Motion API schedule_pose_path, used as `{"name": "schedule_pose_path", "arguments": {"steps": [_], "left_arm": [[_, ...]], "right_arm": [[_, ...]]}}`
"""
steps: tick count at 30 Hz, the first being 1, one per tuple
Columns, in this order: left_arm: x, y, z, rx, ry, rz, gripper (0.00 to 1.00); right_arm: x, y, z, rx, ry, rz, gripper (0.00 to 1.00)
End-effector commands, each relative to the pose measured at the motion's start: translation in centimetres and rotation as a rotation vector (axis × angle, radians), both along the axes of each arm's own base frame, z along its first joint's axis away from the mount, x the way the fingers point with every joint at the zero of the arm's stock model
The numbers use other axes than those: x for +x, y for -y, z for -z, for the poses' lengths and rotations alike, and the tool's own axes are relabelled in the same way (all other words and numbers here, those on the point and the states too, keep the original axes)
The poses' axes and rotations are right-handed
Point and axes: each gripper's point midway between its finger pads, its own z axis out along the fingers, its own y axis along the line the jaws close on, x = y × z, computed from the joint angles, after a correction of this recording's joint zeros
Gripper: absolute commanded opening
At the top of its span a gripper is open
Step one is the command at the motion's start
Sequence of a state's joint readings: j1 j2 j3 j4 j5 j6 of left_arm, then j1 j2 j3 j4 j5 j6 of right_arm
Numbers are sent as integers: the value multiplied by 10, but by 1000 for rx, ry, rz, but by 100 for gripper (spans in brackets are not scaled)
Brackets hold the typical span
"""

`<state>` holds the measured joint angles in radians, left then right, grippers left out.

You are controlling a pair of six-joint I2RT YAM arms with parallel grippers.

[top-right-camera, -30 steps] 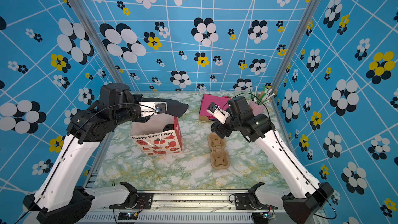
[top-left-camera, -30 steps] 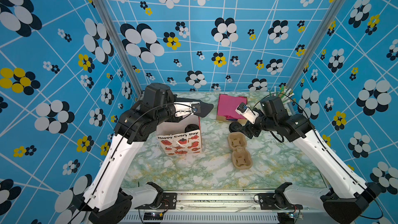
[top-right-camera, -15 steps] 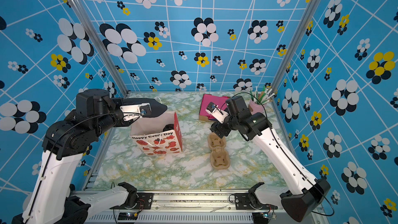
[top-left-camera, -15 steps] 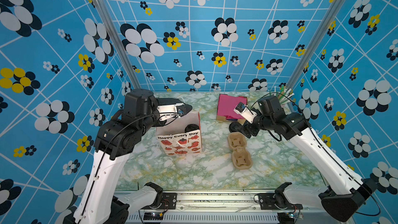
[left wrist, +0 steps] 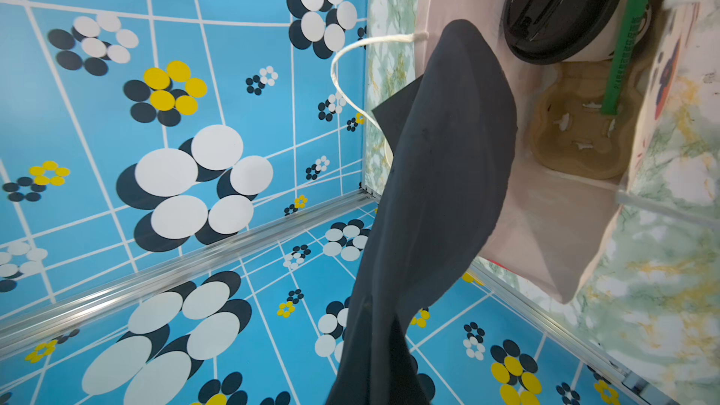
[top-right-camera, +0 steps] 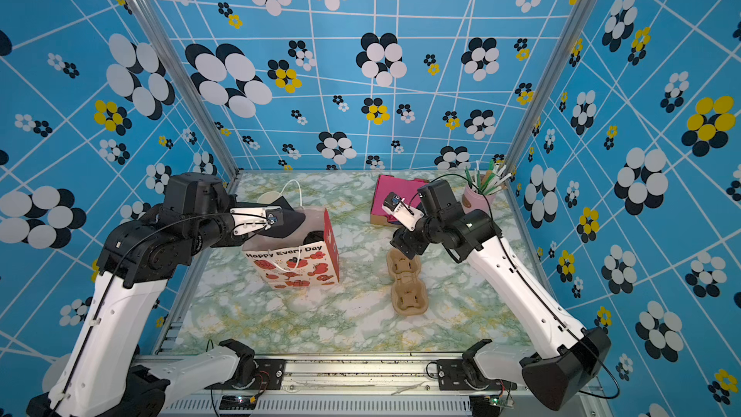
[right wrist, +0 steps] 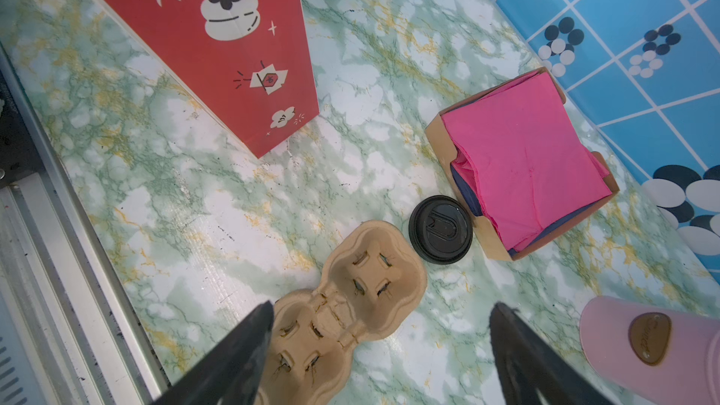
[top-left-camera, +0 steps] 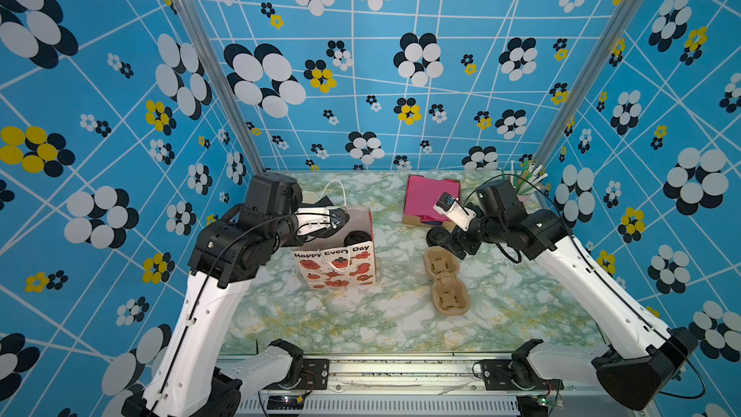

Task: Pack a coffee takeout order
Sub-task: Place the napkin in the takeout bag.

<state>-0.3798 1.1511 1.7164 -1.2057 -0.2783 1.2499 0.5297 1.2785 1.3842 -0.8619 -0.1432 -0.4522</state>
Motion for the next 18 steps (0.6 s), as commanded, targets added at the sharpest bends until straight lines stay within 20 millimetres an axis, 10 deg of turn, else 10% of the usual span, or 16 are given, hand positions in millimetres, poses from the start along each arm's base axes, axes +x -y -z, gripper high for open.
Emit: {"name": "schedule_pose_path", "arguments": {"steps": [1,18], "left_arm": [[0,-8,20,31,-82,-37,0],[20,20,81,1,-296,0,0]], "right_arm": [[-1,0,2,12,-8,9,90],[-1,-4,11,25,-14,-6,90]]}}
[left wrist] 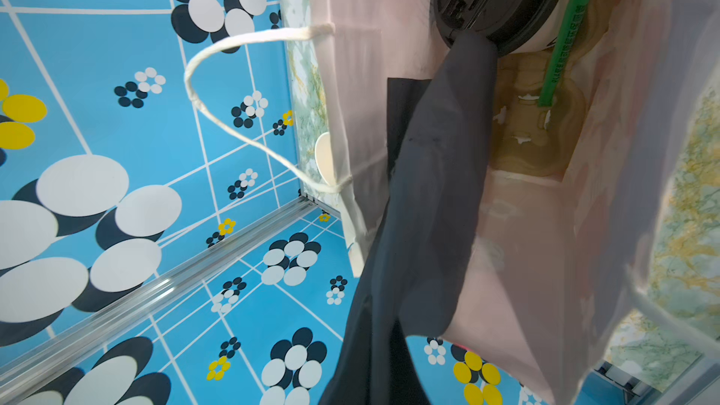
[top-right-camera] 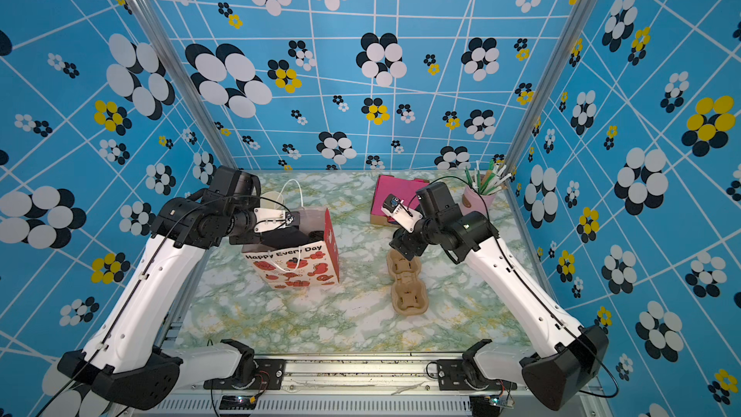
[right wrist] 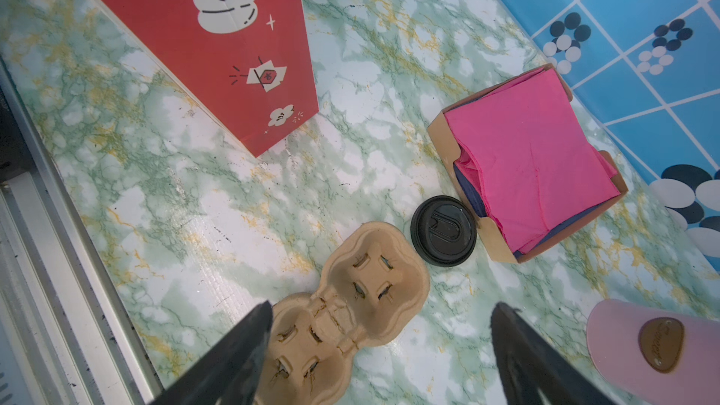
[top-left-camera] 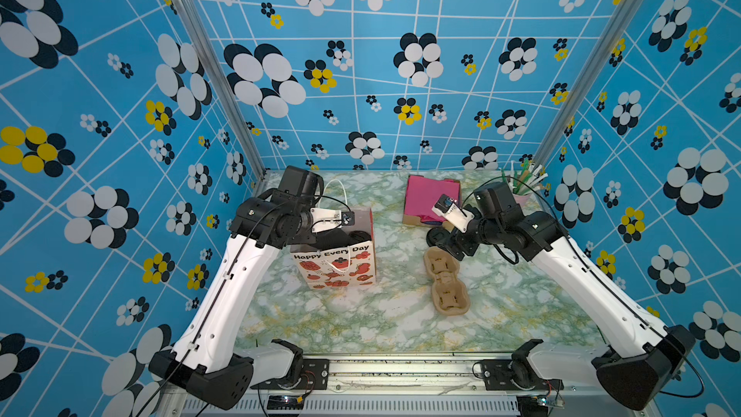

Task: Pack a coffee takeout order
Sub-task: Place the napkin in the takeout bag.

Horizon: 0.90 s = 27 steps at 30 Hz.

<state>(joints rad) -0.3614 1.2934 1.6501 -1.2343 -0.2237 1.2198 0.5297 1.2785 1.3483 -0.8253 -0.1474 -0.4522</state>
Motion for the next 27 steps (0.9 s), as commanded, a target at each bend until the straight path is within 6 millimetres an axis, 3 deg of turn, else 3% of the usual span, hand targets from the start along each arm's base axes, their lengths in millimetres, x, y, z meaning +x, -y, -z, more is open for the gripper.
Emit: {"name": "schedule_pose_path", "arguments": {"steps": [1,11,13,19,27], "left_arm": [[-2,9,17,-24,-72,1,0],[4,20,34,-34,-128,-5,2],[5,21,34,-35,-128,-3,11],[5,26,28,-57,-114,4,51],[10,36,-8,-179,19,15,65]], "right_arm": [[-3,-2,4,21,-15,-4,90],[-4,-2,10,15,-33,-4,90],[-4,-2,12,13,-36,-5,91],[-5,-1,15,6,-45,-2,91],[-6,0,15,4,-44,-2,91]]}}
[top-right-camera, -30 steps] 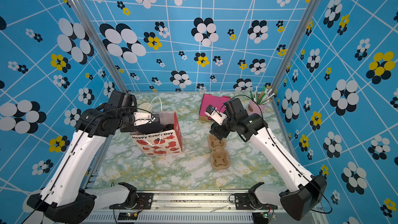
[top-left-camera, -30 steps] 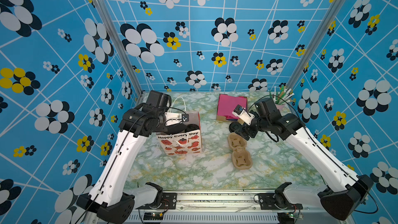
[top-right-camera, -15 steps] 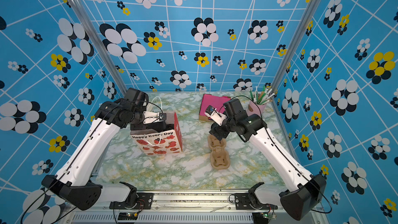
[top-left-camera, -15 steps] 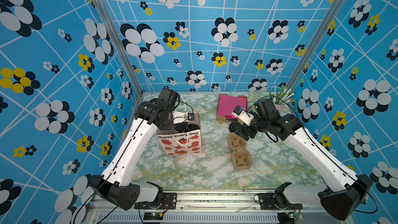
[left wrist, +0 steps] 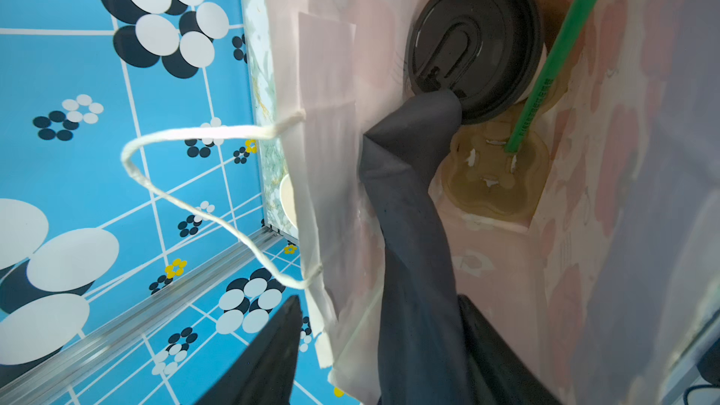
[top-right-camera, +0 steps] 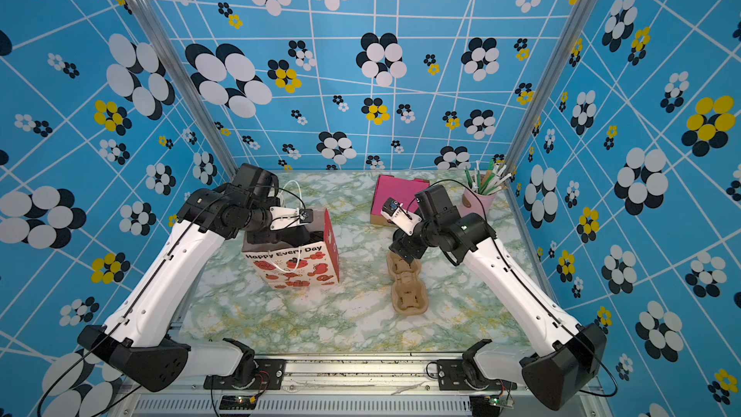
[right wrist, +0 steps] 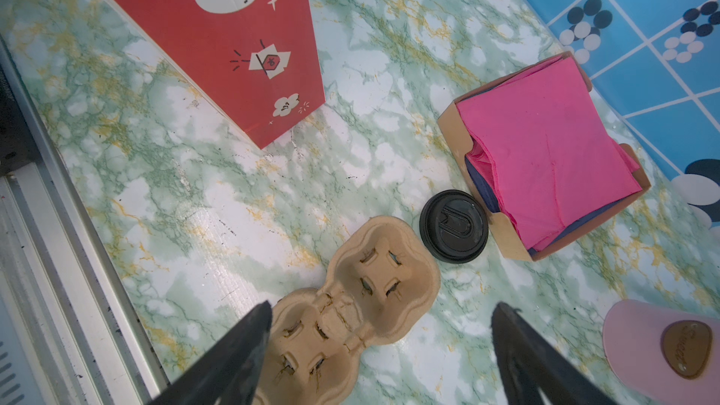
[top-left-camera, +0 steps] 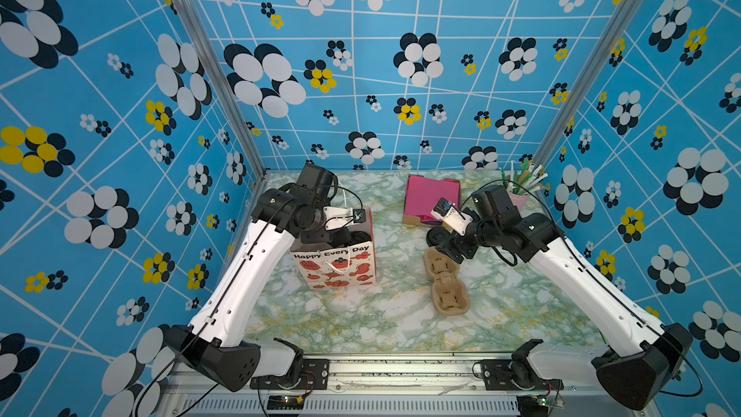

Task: Pack a coffee takeout order
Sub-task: Place the napkin in the takeout bag.

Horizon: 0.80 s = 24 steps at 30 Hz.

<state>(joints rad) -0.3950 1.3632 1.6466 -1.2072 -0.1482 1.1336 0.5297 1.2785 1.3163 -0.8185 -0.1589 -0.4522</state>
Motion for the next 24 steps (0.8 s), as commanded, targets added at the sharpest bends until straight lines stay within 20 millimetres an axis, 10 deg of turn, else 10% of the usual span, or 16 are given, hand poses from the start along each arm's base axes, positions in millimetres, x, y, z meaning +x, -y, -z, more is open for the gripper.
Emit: {"name": "schedule_pose_path", "arguments": {"steps": [1,17,24], "left_arm": [[-1,7,-32,-102,104,1,65],[-12,-15,-1,-79,-10,-92,47],[-8,-26,1,-42,0,-121,22]], "right_arm": [[-3,0,4,9,-18,5,91],[-5,2,4,4,-22,3,91],[-5,2,8,-1,-29,4,91]]}}
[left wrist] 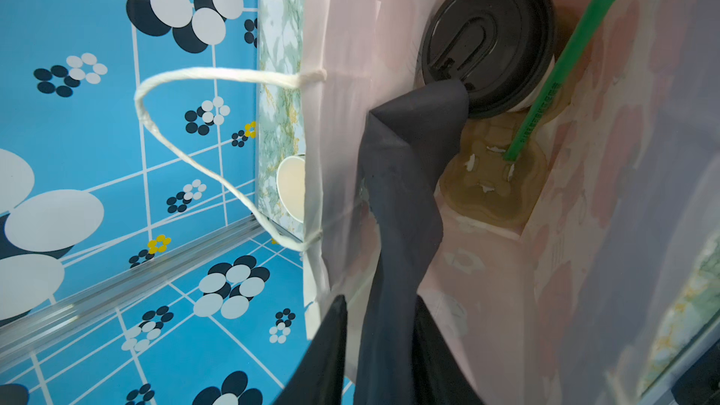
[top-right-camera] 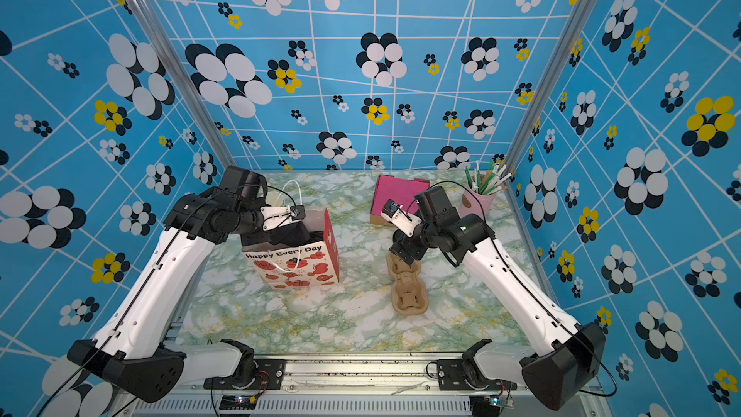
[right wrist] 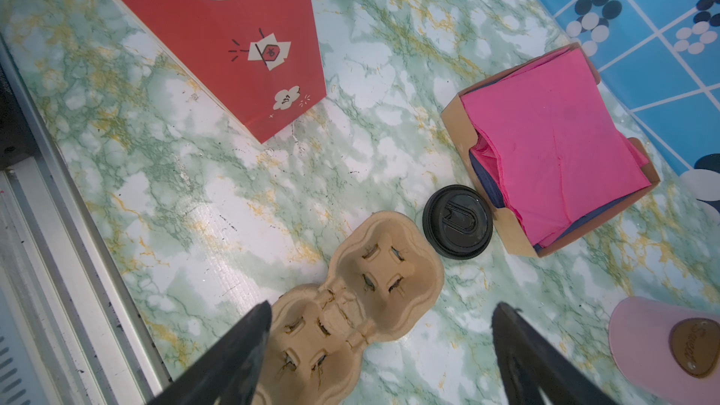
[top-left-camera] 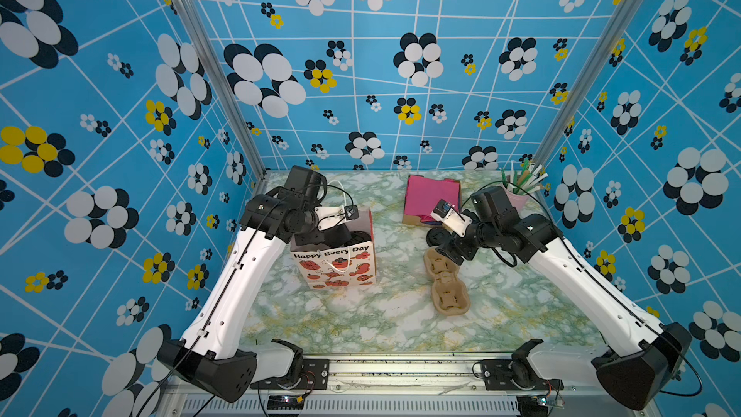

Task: Pack a coffee takeout order
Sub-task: Place the napkin in the takeout bag.

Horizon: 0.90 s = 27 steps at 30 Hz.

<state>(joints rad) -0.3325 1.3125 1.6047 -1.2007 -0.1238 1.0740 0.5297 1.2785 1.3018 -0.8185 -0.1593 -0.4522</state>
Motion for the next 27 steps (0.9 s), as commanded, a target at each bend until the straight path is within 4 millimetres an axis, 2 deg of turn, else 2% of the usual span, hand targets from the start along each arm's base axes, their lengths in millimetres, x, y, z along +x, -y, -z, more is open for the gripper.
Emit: {"name": "schedule_pose_path", "arguments": {"steps": [1,3,10,14,18,22,27], "left_arm": [[-1,-8,-1,20,6,-24,15],[4,-11,-7,34,31,-36,0],[-4,-11,-19,90,-22,-59,0],[-8,-8,-19,132,-59,-57,0],[-6,-5,-9,144,-97,-48,0],[1,-2,10,170,-137,-36,0],[7,11,25,125,-175,-14,0]], "right_arm": [[-4,1,2,7,-16,3,91],[-3,1,2,7,-16,4,91],[-3,1,2,6,-14,3,91],[-3,1,2,5,-15,2,91],[-4,2,2,4,-13,1,91],[-4,1,2,6,-14,0,91],[-5,2,3,4,-17,-1,91]]}}
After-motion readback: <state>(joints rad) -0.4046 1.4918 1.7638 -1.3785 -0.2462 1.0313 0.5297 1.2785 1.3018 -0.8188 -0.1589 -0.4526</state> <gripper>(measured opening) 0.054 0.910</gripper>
